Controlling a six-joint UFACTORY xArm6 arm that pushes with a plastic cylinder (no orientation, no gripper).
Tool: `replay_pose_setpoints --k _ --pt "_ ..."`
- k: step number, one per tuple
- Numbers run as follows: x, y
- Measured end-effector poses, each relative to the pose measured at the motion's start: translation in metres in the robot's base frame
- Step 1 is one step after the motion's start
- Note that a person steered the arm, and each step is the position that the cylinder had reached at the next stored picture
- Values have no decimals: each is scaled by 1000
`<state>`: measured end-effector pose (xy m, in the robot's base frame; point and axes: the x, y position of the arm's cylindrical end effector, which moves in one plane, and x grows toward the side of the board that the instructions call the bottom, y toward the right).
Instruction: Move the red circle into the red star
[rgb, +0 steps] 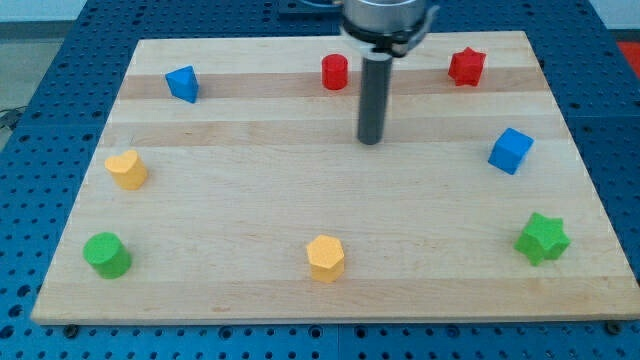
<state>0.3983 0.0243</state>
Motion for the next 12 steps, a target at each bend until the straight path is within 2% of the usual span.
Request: replay_pose_setpoints --k 1,2,3,5,7,8,9,10,12 --pt "0 -79" --pt "0 -104" --pt "-3 -104" --pt "-186 -92" --pt "-176 -92" --pt "-127 -92" --pt "-127 -92" --pt "-126 -74" --pt "-113 13"
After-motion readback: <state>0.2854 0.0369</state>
